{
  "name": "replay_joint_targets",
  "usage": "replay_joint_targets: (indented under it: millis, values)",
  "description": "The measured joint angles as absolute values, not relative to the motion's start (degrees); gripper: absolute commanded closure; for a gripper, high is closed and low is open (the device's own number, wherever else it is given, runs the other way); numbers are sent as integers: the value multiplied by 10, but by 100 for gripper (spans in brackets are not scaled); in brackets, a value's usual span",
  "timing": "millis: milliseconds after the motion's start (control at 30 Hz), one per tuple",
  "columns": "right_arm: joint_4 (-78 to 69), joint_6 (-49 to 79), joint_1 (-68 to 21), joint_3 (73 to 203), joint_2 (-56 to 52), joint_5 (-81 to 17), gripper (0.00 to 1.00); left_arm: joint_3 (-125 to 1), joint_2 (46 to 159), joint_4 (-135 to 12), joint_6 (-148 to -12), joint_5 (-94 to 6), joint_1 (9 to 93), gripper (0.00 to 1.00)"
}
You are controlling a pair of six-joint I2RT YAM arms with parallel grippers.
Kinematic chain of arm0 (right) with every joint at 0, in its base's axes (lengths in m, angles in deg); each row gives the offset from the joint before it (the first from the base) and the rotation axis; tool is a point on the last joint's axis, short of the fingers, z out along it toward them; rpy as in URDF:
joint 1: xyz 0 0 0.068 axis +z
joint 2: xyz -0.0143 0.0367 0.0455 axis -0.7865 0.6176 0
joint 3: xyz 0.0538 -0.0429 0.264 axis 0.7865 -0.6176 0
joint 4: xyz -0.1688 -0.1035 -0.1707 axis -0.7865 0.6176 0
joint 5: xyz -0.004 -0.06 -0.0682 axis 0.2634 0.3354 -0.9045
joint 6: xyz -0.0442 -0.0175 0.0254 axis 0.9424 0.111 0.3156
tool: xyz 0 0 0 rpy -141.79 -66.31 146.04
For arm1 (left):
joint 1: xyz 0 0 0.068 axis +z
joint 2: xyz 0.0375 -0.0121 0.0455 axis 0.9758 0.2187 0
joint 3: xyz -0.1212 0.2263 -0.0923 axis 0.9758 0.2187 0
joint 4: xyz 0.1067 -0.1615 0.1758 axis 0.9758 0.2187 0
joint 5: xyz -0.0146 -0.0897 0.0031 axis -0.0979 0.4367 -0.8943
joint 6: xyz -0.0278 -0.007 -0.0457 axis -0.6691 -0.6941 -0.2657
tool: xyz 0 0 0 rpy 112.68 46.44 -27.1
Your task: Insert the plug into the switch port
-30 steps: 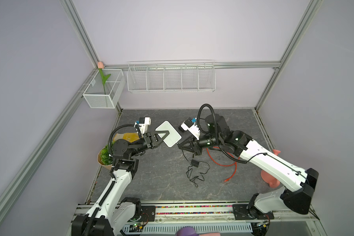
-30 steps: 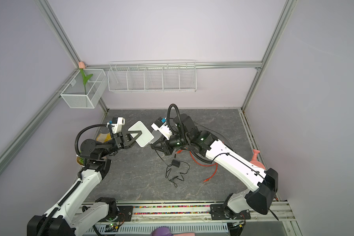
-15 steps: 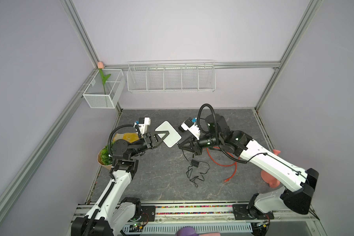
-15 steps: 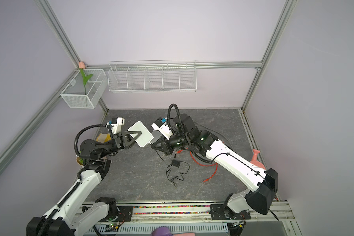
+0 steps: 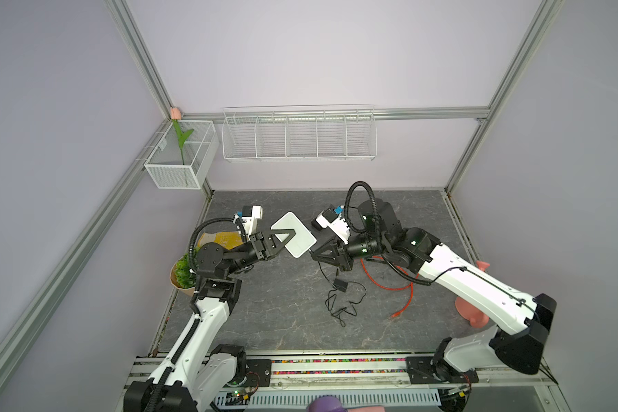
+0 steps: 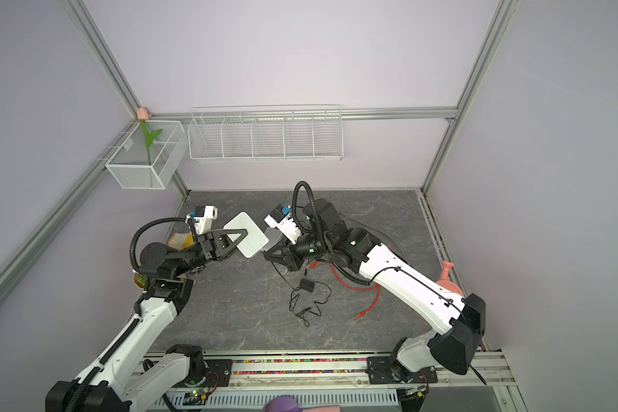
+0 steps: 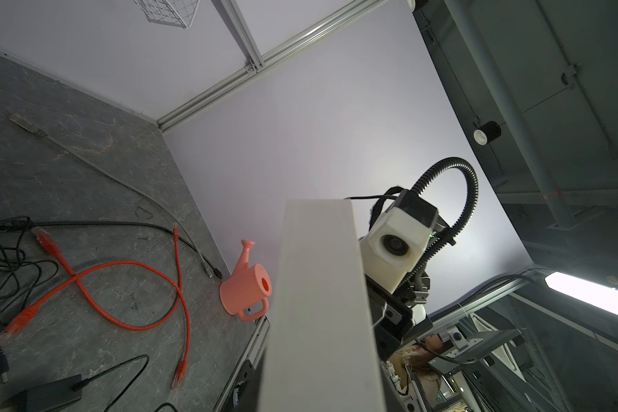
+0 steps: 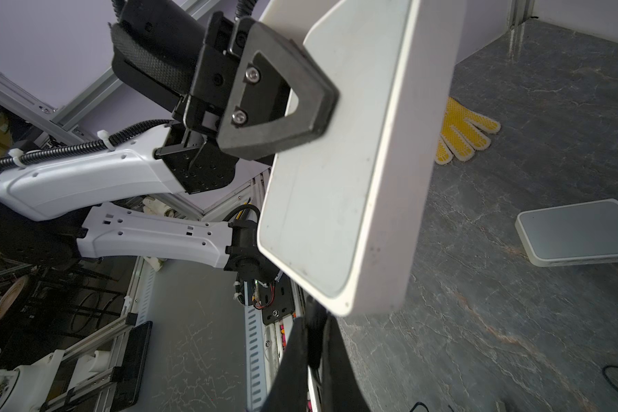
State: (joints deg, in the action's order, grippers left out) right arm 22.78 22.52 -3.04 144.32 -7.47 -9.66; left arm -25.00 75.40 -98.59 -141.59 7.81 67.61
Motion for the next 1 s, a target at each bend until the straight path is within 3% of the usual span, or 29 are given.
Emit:
replay_joint_targets:
  millis: [1000]
  values:
    - [238,225,-30,1450,-66,-87,94,-250,729,-935,-1377,72,679,100]
